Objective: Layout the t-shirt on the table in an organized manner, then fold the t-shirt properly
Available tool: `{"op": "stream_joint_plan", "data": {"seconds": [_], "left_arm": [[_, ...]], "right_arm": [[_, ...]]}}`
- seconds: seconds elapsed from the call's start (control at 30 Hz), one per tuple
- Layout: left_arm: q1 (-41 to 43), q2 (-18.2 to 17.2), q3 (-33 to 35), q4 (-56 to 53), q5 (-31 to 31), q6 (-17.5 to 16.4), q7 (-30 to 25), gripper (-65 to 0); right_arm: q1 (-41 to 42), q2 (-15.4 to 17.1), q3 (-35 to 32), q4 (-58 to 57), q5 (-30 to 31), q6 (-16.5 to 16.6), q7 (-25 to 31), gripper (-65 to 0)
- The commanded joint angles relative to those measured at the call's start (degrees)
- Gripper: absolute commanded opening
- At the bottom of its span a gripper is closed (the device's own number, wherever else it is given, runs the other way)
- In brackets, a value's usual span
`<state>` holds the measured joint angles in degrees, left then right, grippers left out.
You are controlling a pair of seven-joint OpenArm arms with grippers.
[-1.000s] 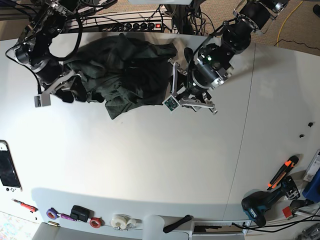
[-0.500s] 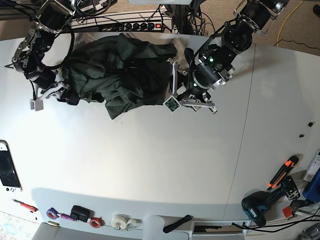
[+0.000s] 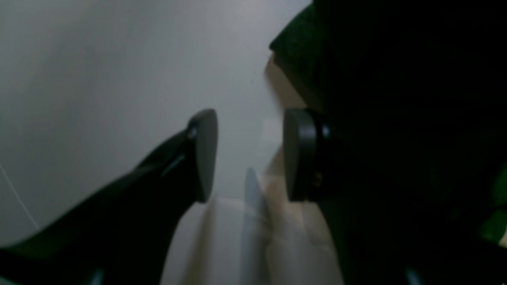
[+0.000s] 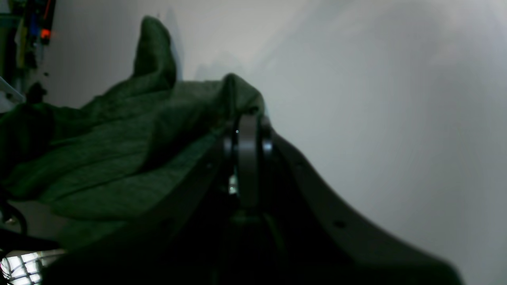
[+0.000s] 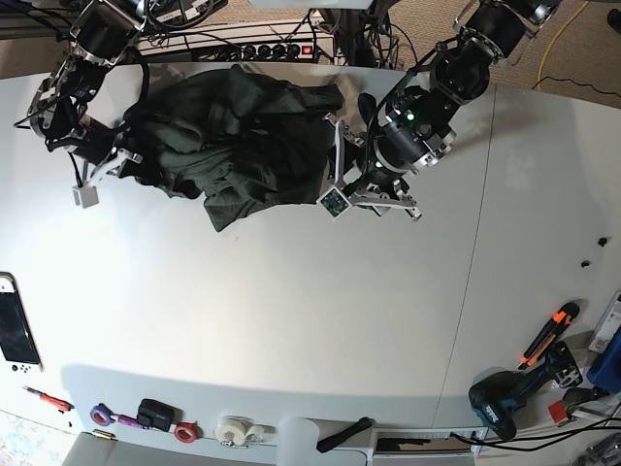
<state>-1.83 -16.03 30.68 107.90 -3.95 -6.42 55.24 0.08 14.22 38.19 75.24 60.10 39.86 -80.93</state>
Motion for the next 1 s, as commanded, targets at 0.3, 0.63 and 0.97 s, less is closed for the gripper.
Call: {"op": "stream_joint_plan", "data": {"seconds": [0.3,0.63,0.97], "left_arm": [[-0.9,0.1,-0.2,1.0,0.3,0.2,-1.6,-37.3],[-0.9,0.1,-0.2,0.9,0.9,1.0,-5.0,-37.3],[-1.0,0.1,-0.2,0.9,2.9,1.5,-5.1,-37.3]], "right_arm": [[-0.2,2.1,0.2,1.9,24.9,0.1,0.9,-65.0],[-9.7,-0.7,-0.1,20.2,24.9,0.1,0.9,-65.0],[-17.3,-0.7,-12.5,37.4,24.9,0.1,0.9,-65.0]]}}
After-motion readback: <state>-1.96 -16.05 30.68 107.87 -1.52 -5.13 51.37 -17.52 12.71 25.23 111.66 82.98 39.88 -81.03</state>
